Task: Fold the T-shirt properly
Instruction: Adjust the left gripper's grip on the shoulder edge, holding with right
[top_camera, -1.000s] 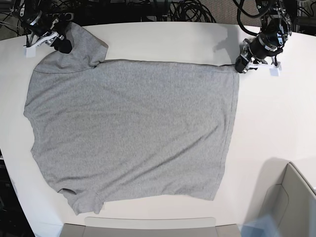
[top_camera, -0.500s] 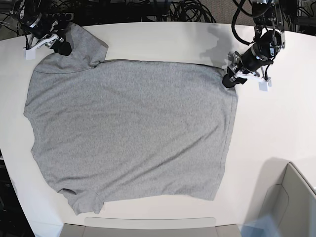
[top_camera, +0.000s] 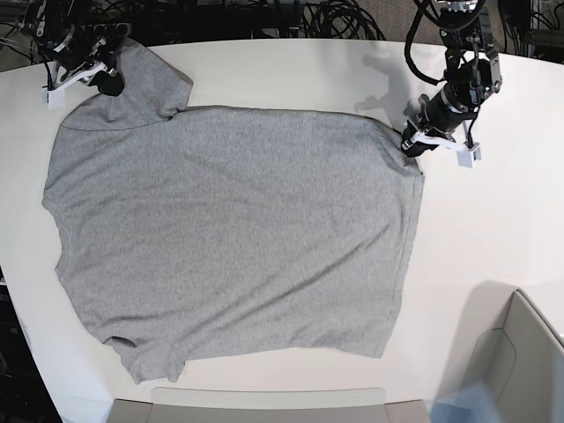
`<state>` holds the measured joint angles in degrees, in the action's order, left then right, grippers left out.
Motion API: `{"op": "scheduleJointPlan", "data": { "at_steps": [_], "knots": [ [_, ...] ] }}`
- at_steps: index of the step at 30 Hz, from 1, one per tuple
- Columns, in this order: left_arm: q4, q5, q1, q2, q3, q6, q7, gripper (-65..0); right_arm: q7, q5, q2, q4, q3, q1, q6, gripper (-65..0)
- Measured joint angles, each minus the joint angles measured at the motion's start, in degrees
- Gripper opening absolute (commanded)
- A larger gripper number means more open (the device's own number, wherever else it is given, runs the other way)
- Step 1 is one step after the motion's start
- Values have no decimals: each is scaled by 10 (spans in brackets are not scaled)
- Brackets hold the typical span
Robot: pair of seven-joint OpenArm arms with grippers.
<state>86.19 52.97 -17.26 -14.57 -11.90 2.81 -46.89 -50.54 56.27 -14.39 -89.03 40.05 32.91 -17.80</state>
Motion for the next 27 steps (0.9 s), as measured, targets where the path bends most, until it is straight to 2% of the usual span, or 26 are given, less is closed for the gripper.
{"op": "scheduleJointPlan", "data": {
  "at_steps": [4, 9, 11, 13, 17, 20, 21, 23, 25, 27],
  "knots": [
    [2, 0, 0, 0, 0, 0, 0, -650, 0, -1, 1, -2, 0, 3, 0, -650],
    [86, -37, -26, 0, 0, -36, -30, -643, 0, -1, 1, -2, 0, 3, 0, -650],
    [137, -39, -54, 2, 0, -39, -43, -514, 0, -1, 1, -2, 0, 3, 0, -650],
    [178, -41, -75, 1, -1, -36, -41, -445, 0, -1, 1, -2, 0, 3, 0, -650],
    [210, -35, -96, 3, -14, -30, -43, -473, -1, -1, 1, -2, 0, 3, 0, -650],
    [210, -37, -101, 3, -49, -32, -41, -458, 0, -1, 1, -2, 0, 3, 0, -650],
    [210, -34, -100, -1, -52, -32, -39, -438, 0, -1, 1, -2, 0, 3, 0, -650],
    [210, 16, -100, -14, -46, -31, -40, -414, -1, -1, 1, -2, 0, 3, 0, -650],
    [210, 72, -99, -52, -23, -29, -57, -414, -1, 0, 1, -2, -1, 2, 0, -650],
    [212, 81, -88, -75, -13, -33, -58, -414, -2, -1, 0, -2, -1, 2, 0, -650]
  ]
}}
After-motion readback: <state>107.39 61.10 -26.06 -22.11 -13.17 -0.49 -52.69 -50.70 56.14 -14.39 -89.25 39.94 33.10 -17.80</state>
